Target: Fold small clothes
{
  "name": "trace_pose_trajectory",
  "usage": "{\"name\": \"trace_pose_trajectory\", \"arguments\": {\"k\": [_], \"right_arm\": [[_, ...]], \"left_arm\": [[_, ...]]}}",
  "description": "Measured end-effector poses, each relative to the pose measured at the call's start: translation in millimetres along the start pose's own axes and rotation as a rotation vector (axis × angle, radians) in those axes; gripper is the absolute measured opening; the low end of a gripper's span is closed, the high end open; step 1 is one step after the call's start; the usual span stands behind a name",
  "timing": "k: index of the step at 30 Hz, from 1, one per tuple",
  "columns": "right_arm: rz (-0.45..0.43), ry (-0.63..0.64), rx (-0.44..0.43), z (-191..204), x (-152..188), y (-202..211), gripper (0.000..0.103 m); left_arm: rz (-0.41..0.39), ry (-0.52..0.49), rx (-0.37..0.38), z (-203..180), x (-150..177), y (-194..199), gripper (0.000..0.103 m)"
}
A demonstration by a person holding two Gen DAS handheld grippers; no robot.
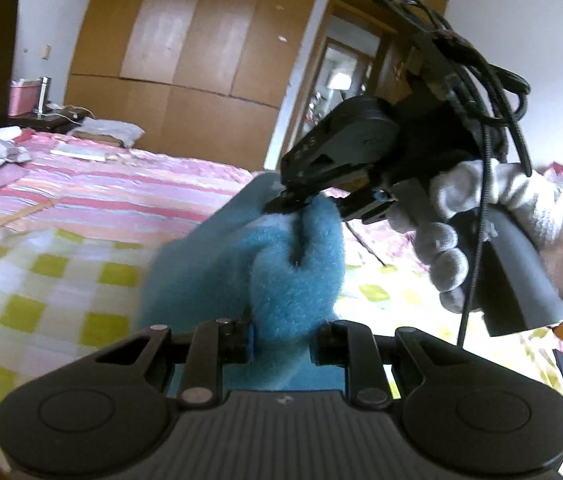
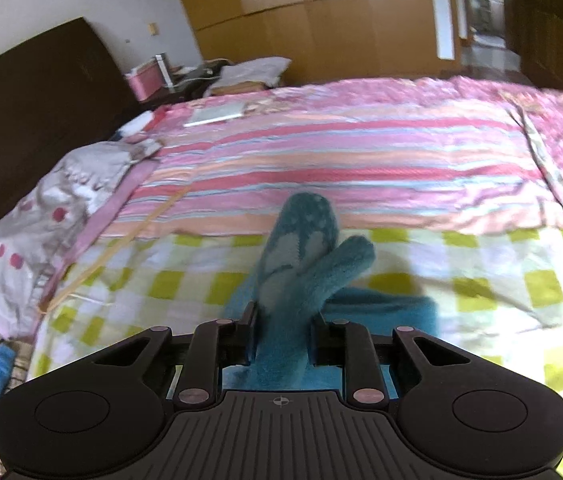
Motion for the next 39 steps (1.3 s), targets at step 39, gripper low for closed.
{"name": "trace_pose_trajectory", "arguments": {"k": [39], "right_arm": [[-0.027, -0.074, -0.14, -102, 143, 60, 0.054]], "left_arm": [[0.124, -0.257, -0.003, -47, 56, -8, 0.051]]}}
Point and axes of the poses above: each gripper's, at about its wrist camera, not at the fingertips, and y roughly against the way its jaws point, z to its left, x to its underside, the point moved 2 cm from there along -y, roughly the way its jaws point, and after that the axes turned 9 degrees about -x, right-handed, at the moved point
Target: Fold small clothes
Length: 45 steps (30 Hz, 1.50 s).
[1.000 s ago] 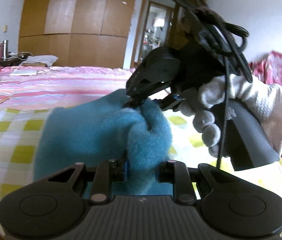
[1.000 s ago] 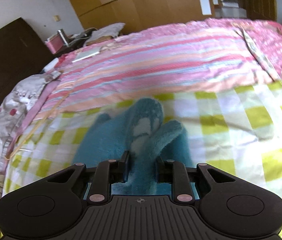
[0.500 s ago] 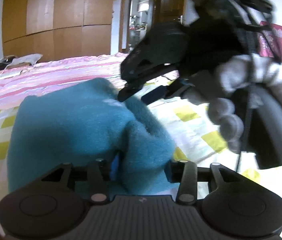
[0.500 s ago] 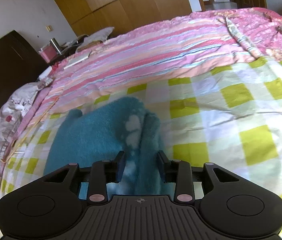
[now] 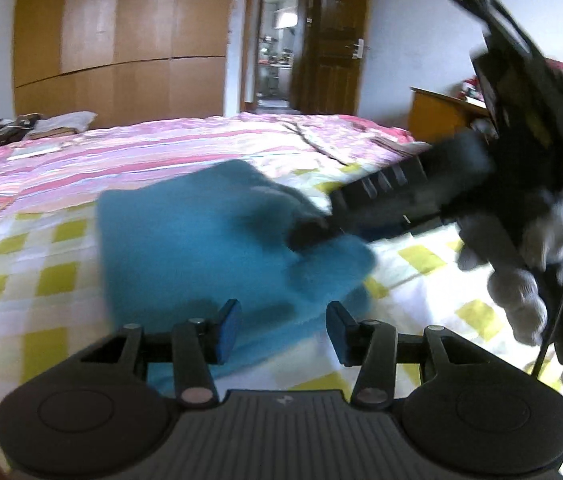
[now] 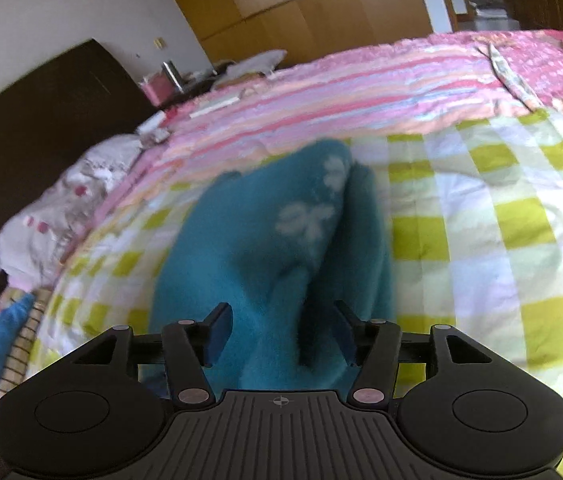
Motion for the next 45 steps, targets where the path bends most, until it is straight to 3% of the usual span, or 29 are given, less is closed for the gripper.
{"name": "trace_pose_trajectory", "arguments": {"k": [2, 3, 4, 6, 10, 13, 17, 19, 21, 30, 31, 32, 34, 38, 42, 45], "right_arm": [[0.012, -0.005, 0.016, -2, 8, -5, 0.043], [0.016, -0.008, 0.032, -4, 12, -6, 0.023], [0.017, -0.026, 0.036, -7, 16, -6, 0.015], [-0.01, -0.09, 0.023, -19, 27, 0, 0.013], [-0.056, -0.224, 0.018, -47, 47, -1, 0.012], [-0.061, -0.228, 0.001, -47, 46, 2, 0.015], [-0.096, -0.173, -0.007, -33, 28, 16, 0.028], [-0.127, -0.148, -0.013, -27, 17, 19, 0.05], [-0.139, -0.122, 0.008, -24, 4, 10, 0.062], [-0.075, -0.109, 0.055, -26, -34, -68, 0.061], [-0.08, -0.124, 0.058, -28, -35, -70, 0.05], [-0.084, -0.14, 0.042, -29, -37, -69, 0.037], [-0.111, -0.162, 0.008, -28, -41, -55, 0.028], [-0.212, -0.153, -0.018, -31, -41, -19, 0.026], [-0.205, -0.242, 0.115, -71, -23, -30, 0.026], [-0.224, -0.262, 0.086, -81, -12, -29, 0.025]], "left_arm": [[-0.009, 0.003, -0.037, 11, -1, 0, 0.051], [-0.01, 0.009, -0.052, 16, -3, -1, 0.052], [-0.007, 0.025, -0.066, 22, -5, -6, 0.052], [0.003, 0.069, -0.091, 33, -7, -16, 0.052], [0.071, 0.084, -0.163, 42, 0, -48, 0.052], [0.081, 0.061, -0.172, 42, 8, -51, 0.052], [0.07, 0.043, -0.164, 40, 9, -49, 0.052], [0.07, 0.048, -0.161, 41, 9, -49, 0.052], [0.07, 0.045, -0.16, 41, 8, -48, 0.052], [0.063, 0.017, -0.149, 41, 7, -48, 0.053], [0.063, 0.014, -0.147, 41, 6, -47, 0.053], [0.064, 0.014, -0.144, 41, 4, -46, 0.053], [0.034, 0.024, -0.118, 42, -2, -39, 0.052], [-0.017, 0.048, -0.095, 40, -10, -34, 0.055], [0.077, 0.07, -0.081, 35, -1, -61, 0.059], [0.113, 0.075, -0.099, 32, 2, -70, 0.061]]}}
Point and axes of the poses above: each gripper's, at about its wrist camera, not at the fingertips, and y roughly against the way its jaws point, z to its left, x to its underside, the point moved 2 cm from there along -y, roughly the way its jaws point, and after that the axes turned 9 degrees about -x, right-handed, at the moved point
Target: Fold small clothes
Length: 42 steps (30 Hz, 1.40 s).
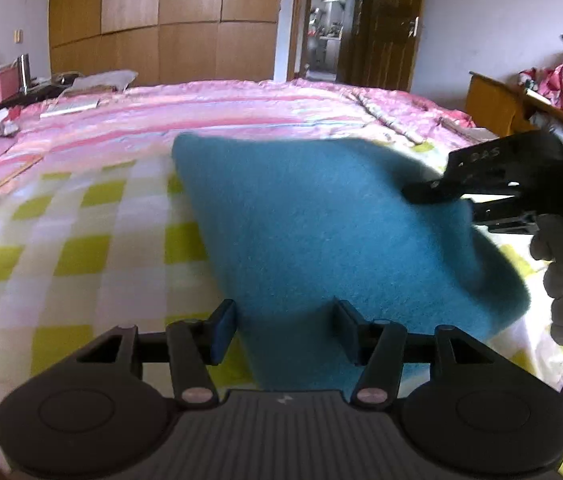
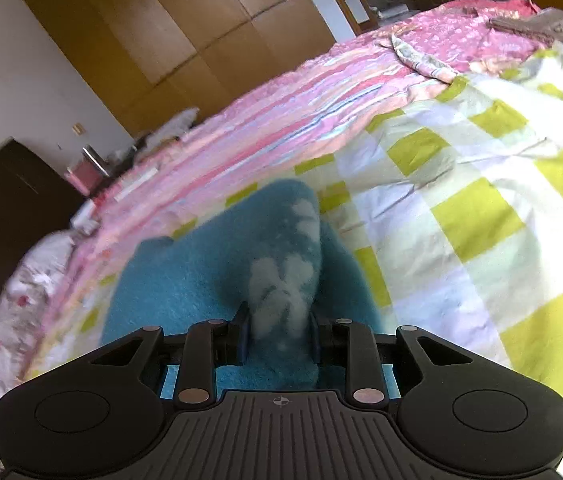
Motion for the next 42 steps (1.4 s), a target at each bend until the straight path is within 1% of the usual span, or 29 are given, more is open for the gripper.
{"name": "trace_pose_trajectory", "arguments": {"k": [1, 3, 4, 5, 6, 7, 8, 9, 10, 11, 13, 14, 15, 18, 20, 21, 24, 26, 29, 30, 31, 33, 35, 39, 40, 42], "right_arm": [[-0.005, -0.007, -0.002, -1, 1, 0, 0.025], [-0.014, 0.02, -0.004, -4, 2, -1, 0.026], [-0.018, 0.025, 0.004, -4, 3, -1, 0.032], [-0.014, 0.029, 0.013, -3, 2, -1, 0.033], [-0.014, 0.048, 0.02, 1, 1, 1, 0.037], [-0.021, 0.082, 0.039, 7, 2, 4, 0.047], [-0.035, 0.123, 0.063, 14, 3, 7, 0.052], [-0.051, 0.167, 0.094, 20, 6, 11, 0.063], [-0.064, 0.197, 0.11, 23, 8, 13, 0.067], [-0.073, 0.22, 0.119, 25, 10, 15, 0.069], [-0.063, 0.25, 0.136, 24, 13, 14, 0.077], [-0.055, 0.25, 0.146, 21, 14, 11, 0.079], [-0.045, 0.232, 0.135, 17, 13, 9, 0.08], [-0.017, 0.126, 0.067, 2, 5, 1, 0.08], [0.007, 0.073, 0.024, -5, 2, -6, 0.081], [0.022, 0.051, 0.011, -8, 1, -11, 0.082], [0.038, -0.024, -0.03, -15, 1, -22, 0.082], [0.039, -0.051, -0.04, -18, 2, -24, 0.081], [0.042, -0.072, -0.061, -15, 6, -21, 0.072], [0.044, -0.078, -0.068, -13, 8, -19, 0.066], [0.046, -0.086, -0.075, -11, 11, -16, 0.063], [0.056, -0.093, -0.074, -6, 18, -9, 0.061], [0.077, -0.104, -0.088, -2, 27, 3, 0.06], [0.148, -0.099, -0.116, 6, 60, 38, 0.06], [0.159, -0.094, -0.11, 8, 68, 46, 0.061], [0.153, -0.076, -0.077, 14, 82, 59, 0.062]], "left_arm": [[0.004, 0.012, 0.004, 1, 0, 0, 0.061], [0.01, 0.023, 0.011, 3, -1, 1, 0.061], [0.012, 0.026, 0.014, 4, -3, 2, 0.061], [0.006, 0.029, 0.017, 5, -5, 5, 0.061], [-0.004, 0.032, 0.017, 6, -6, 8, 0.061], [-0.018, 0.035, 0.015, 7, -8, 11, 0.06], [-0.028, 0.038, 0.015, 8, -10, 12, 0.06], [-0.035, 0.043, 0.019, 9, -10, 12, 0.06], [-0.037, 0.047, 0.024, 10, -12, 11, 0.061], [-0.036, 0.051, 0.025, 10, -13, 9, 0.061], [-0.032, 0.061, 0.017, 11, -15, 2, 0.061], [-0.028, 0.073, 0.023, 12, -16, -2, 0.062], [-0.023, 0.089, 0.031, 14, -17, -5, 0.064], [-0.023, 0.117, 0.048, 17, -21, -12, 0.069], [-0.016, 0.131, 0.053, 17, -24, -19, 0.075], [-0.012, 0.125, 0.051, 15, -26, -24, 0.081], [0.0, 0.111, 0.043, 13, -30, -37, 0.085], [0.006, 0.114, 0.058, 15, -29, -37, 0.084], [0.015, 0.109, 0.07, 18, -22, -32, 0.08], [0.02, 0.108, 0.07, 19, -20, -29, 0.078], [0.025, 0.108, 0.072, 19, -18, -26, 0.077], [0.034, 0.11, 0.076, 22, -13, -15, 0.076], [0.045, 0.101, 0.089, 25, -3, 2, 0.076], [0.077, 0.061, 0.117, 30, 27, 39, 0.076], [0.079, 0.05, 0.111, 28, 34, 46, 0.076], [0.056, 0.013, 0.072, 22, 39, 58, 0.074]]}}
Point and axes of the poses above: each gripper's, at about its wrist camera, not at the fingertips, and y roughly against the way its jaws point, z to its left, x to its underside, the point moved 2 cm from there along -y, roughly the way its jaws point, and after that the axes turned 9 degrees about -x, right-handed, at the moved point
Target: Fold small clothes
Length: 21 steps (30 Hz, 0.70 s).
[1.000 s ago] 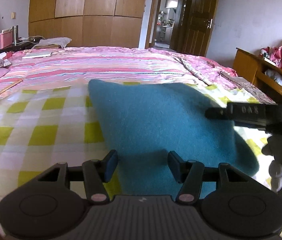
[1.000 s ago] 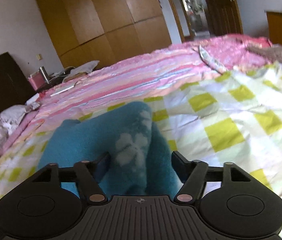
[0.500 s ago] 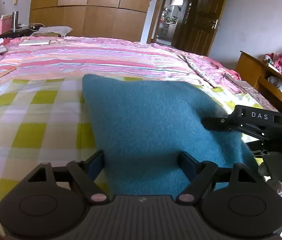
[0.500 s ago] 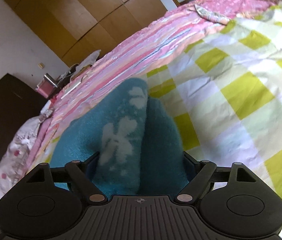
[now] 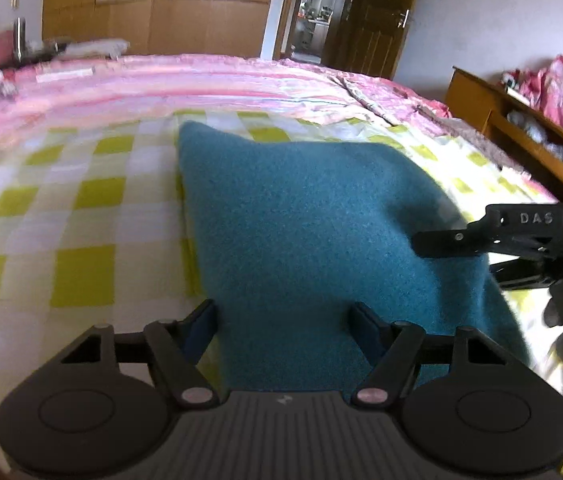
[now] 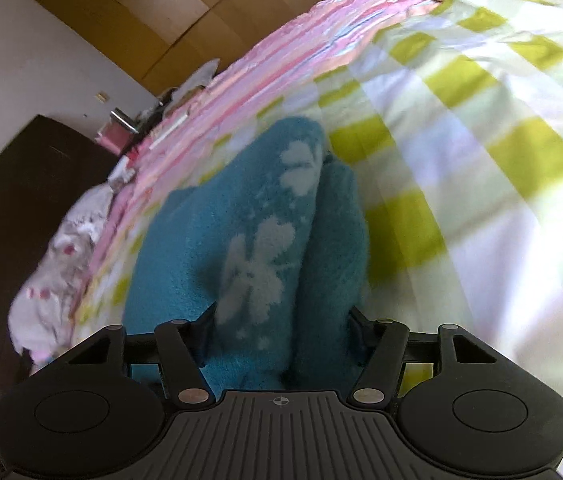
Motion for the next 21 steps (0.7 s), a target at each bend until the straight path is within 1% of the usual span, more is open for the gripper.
{"name": "trace_pose_trajectory", "arguments": {"k": [1, 3, 6, 8, 9, 11, 12, 13, 14, 16, 20, 21], "right_arm": [[-0.017, 0.022, 0.028, 5, 4, 6, 0.064], [-0.077, 0.074, 0.094, 15, 6, 19, 0.065], [-0.19, 0.143, 0.133, 32, 1, 39, 0.065], [-0.244, 0.209, 0.16, 42, -3, 44, 0.065], [-0.251, 0.237, 0.154, 46, -5, 42, 0.061], [-0.229, 0.241, 0.112, 45, -7, 33, 0.049], [-0.204, 0.248, 0.102, 44, -7, 25, 0.036], [-0.176, 0.266, 0.125, 44, -5, 15, 0.029], [-0.161, 0.287, 0.156, 42, -4, 7, 0.028], [-0.162, 0.311, 0.181, 34, -6, 0, 0.027], [-0.16, 0.243, 0.149, 13, -14, -5, 0.028], [-0.162, 0.242, 0.152, 7, -14, -6, 0.032]], "left_arm": [[-0.02, -0.021, -0.02, -4, 0, 5, 0.072], [-0.061, -0.044, -0.046, -9, -5, 14, 0.072], [-0.122, -0.058, -0.09, -12, -19, 22, 0.072], [-0.135, -0.061, -0.098, -15, -27, 18, 0.072], [-0.138, -0.061, -0.101, -17, -30, 15, 0.072], [-0.136, -0.076, -0.105, -23, -34, 6, 0.072], [-0.127, -0.088, -0.108, -27, -34, 1, 0.071], [-0.119, -0.101, -0.113, -31, -34, -4, 0.071], [-0.119, -0.116, -0.123, -34, -33, -7, 0.071], [-0.123, -0.143, -0.136, -40, -33, -9, 0.072], [-0.109, -0.157, -0.142, -45, -35, -16, 0.072], [-0.109, -0.162, -0.146, -46, -35, -18, 0.073]]}}
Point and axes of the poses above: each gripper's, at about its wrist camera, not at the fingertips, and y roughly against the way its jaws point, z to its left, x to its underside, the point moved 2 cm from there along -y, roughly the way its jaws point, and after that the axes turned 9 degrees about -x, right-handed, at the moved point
